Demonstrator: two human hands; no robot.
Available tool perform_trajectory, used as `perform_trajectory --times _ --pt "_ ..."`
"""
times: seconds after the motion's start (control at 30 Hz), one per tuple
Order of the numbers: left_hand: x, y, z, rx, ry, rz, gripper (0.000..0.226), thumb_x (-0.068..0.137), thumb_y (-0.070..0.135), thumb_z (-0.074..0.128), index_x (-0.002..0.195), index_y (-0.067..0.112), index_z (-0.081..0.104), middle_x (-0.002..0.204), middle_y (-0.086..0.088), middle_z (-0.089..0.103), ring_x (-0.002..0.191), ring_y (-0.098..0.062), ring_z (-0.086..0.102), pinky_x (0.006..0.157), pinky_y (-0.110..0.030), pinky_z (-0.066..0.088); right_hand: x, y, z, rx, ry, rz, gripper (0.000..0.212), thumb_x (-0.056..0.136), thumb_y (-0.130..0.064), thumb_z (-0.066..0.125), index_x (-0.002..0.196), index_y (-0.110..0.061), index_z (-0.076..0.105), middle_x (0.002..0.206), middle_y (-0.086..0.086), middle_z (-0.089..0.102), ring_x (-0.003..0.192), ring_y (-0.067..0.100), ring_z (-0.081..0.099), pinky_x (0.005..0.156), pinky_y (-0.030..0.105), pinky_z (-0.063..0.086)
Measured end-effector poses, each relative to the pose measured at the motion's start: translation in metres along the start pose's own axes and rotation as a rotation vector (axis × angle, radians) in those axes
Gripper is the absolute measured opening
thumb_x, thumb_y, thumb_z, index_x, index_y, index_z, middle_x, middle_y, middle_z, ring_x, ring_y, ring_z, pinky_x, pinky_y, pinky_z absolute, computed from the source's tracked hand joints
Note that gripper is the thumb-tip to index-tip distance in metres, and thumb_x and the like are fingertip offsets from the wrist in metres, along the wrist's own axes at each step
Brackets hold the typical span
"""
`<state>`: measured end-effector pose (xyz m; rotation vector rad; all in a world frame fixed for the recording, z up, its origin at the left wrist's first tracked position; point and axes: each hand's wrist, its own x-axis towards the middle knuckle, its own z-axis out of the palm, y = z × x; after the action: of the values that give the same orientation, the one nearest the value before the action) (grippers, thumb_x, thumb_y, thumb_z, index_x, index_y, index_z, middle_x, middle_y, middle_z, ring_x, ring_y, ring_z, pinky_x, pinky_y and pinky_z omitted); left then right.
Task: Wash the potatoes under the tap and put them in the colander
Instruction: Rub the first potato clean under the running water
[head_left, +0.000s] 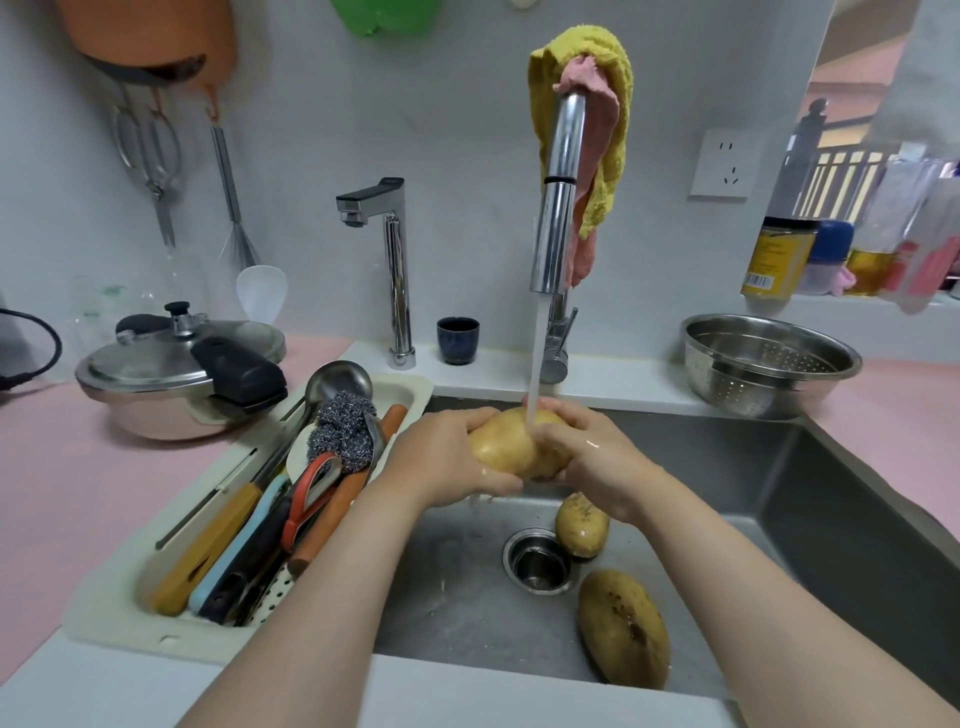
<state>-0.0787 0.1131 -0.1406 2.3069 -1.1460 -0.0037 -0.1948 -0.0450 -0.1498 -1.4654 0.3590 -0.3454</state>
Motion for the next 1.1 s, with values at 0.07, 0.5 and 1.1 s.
perform_trajectory --times 0.07,0.5,1.1 --pt "0.000 0.000 0.001 0.047 0.008 0.010 0.072 0.057 0.067 0.084 0.123 0.048 0.062 0.103 0.020 0.072 0.100 -0.006 0.063 0.081 -0.027 0.032 -0.002 0.002 -0.001 -0.055 0.014 -0.036 0.044 0.088 -0.020 0.079 0.129 -0.029 0.068 0.128 0.011 0.067 0.109 0.032 0.069 0.072 0.034 0.061" --pt "0.000 0.005 0.000 0.137 0.020 0.040 0.068 0.060 0.070 0.081 0.121 0.046 0.062 0.106 0.018 0.072 0.106 -0.009 0.063 0.084 -0.030 0.027 0.002 0.006 -0.009 -0.084 -0.069 -0.031 0.038 0.096 -0.011 0.069 0.130 -0.028 0.066 0.129 0.016 0.067 0.108 0.036 0.070 0.077 0.038 0.061" --pt "0.000 -0.004 -0.003 0.184 0.016 0.063 0.083 0.061 0.067 0.082 0.136 0.046 0.055 0.126 0.015 0.069 0.117 -0.012 0.061 0.088 -0.032 0.033 0.005 0.010 -0.005 -0.182 0.000 -0.070 0.049 0.086 -0.015 0.074 0.132 -0.027 0.068 0.122 0.004 0.070 0.109 0.029 0.071 0.091 0.047 0.062"
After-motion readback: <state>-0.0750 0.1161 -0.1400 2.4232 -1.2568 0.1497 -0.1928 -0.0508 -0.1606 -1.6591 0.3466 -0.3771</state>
